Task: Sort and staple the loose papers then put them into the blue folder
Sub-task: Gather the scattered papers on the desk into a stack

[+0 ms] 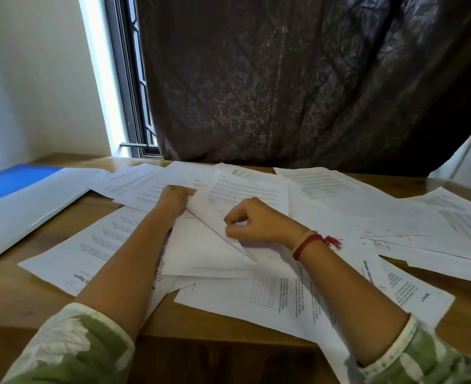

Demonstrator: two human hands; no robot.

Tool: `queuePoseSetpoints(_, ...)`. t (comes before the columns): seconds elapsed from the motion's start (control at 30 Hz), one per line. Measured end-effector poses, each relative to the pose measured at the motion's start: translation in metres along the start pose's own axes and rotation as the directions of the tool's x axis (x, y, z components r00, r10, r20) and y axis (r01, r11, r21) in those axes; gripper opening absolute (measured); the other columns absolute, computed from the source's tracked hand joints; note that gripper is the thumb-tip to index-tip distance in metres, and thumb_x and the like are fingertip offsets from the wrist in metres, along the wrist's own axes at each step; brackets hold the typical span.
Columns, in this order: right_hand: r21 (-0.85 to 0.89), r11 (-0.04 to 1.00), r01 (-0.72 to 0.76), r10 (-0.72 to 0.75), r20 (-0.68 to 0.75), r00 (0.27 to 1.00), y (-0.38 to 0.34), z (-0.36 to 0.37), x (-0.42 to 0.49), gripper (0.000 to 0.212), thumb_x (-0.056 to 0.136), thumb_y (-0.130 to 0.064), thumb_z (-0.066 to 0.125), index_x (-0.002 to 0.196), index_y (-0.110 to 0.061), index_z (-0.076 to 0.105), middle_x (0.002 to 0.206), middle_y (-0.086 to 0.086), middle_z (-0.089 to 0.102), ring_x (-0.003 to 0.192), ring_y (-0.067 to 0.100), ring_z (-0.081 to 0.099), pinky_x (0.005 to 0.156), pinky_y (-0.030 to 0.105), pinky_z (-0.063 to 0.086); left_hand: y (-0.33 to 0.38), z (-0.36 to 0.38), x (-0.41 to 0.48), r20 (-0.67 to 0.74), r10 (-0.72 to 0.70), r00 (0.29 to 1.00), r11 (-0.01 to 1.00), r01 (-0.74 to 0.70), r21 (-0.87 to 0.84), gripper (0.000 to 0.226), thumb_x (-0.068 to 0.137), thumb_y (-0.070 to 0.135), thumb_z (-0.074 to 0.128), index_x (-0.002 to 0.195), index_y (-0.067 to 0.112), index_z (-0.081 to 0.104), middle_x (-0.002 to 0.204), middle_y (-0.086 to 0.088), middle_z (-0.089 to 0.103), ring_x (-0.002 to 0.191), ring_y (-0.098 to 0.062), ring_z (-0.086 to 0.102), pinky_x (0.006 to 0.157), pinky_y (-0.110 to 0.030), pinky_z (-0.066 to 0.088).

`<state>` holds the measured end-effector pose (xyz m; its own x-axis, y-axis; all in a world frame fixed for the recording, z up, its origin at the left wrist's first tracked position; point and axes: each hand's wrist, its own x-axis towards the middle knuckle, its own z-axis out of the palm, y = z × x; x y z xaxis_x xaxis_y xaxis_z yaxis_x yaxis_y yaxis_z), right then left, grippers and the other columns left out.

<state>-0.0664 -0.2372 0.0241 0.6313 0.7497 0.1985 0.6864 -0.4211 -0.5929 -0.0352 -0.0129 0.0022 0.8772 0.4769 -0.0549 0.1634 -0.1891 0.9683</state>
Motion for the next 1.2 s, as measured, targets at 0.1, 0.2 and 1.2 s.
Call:
queuePoseSetpoints(0.1, 0.028, 0.999, 0.022, -0.023, 0.055, 0.998, -0.008, -0.004, -0.003, 0.033, 0.08, -0.012, 0.059, 0.048, -0.017, 0.051, 0.052, -0.004, 0.037, 0.052, 0.007, 0.037, 0.062, 0.029, 0.043, 0.0, -0.004, -0.003, 0.015, -0.094, 0.995, 0.991, 0.095, -0.097, 0.038, 0.084, 0.029, 0.061, 0.118, 0.012, 0.058, 0.111, -0.015, 0.065, 0.098, -0.034, 0.063, 0.094, -0.051, 0.05)
queuePoseSetpoints(0.2, 0.049, 0.999, 0.022, -0.029, 0.131, 0.991, -0.007, -0.005, -0.005, 0.027, 0.08, -0.009, 0.059, 0.056, -0.001, 0.049, 0.056, 0.002, 0.036, 0.054, 0.009, 0.036, 0.061, 0.021, 0.035, 0.005, -0.003, -0.018, 0.086, -0.043, 0.995, 0.996, 0.049, -0.071, 0.049, 0.08, 0.035, 0.073, 0.12, 0.01, 0.061, 0.117, -0.013, 0.064, 0.105, -0.033, 0.063, 0.098, -0.051, 0.049)
queuePoseSetpoints(1.2, 0.067, 0.862, -0.502, 0.43, -0.619, 0.657, 0.093, -0.026, 0.009, 0.024, 0.091, -0.038, 0.06, 0.1, -0.016, 0.064, 0.1, -0.006, 0.057, 0.097, 0.016, 0.054, 0.09, 0.034, 0.047, -0.014, -0.059, 0.006, 0.066, -0.236, 0.969, 0.719, 0.22, -0.659, 0.03, 0.092, 0.008, 0.059, 0.122, 0.006, 0.061, 0.099, -0.006, 0.072, 0.072, -0.018, 0.066, 0.071, -0.028, 0.055)
